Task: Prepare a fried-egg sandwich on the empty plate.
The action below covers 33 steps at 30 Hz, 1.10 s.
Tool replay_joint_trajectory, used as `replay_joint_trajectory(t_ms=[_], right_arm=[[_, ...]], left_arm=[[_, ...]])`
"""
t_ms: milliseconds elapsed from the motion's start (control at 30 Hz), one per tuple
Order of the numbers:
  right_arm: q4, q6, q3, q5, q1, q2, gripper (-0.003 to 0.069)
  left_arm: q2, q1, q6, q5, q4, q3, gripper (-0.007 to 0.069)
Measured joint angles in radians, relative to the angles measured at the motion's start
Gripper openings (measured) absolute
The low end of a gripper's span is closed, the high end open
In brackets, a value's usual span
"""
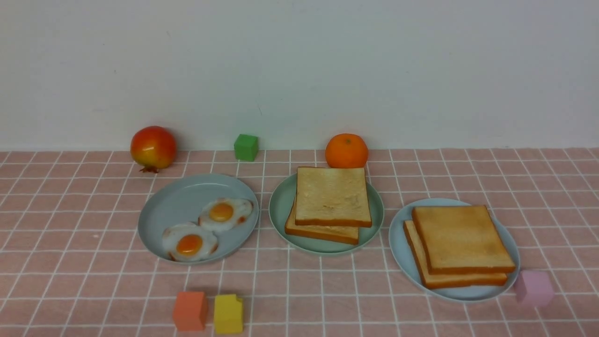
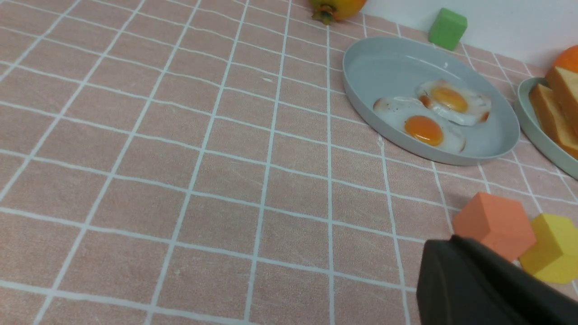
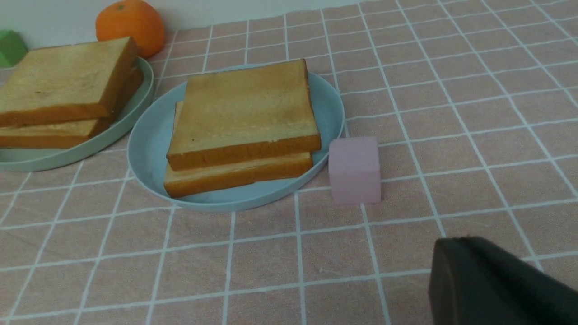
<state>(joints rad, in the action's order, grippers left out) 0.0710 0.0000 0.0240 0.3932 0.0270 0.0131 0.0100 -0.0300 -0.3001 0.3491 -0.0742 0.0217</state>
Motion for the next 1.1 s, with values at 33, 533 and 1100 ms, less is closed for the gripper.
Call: replay_joint_trajectory(t_ms=[33, 533, 1100], right_arm=[[0.000, 0.000, 0.000, 0.000, 0.000, 0.000, 0.0032], [0.000, 0.000, 0.000, 0.000, 0.000, 0.000, 0.0043], [0.000, 0.000, 0.000, 0.000, 0.000, 0.000, 0.0062]], left_arm=[[0.000, 0.000, 0.000, 0.000, 0.000, 0.000, 0.0013], [0.000, 0.000, 0.000, 0.000, -0.001, 0.000, 0.0013], [0.000, 0.000, 0.000, 0.001, -0.001, 0.000, 0.0013]])
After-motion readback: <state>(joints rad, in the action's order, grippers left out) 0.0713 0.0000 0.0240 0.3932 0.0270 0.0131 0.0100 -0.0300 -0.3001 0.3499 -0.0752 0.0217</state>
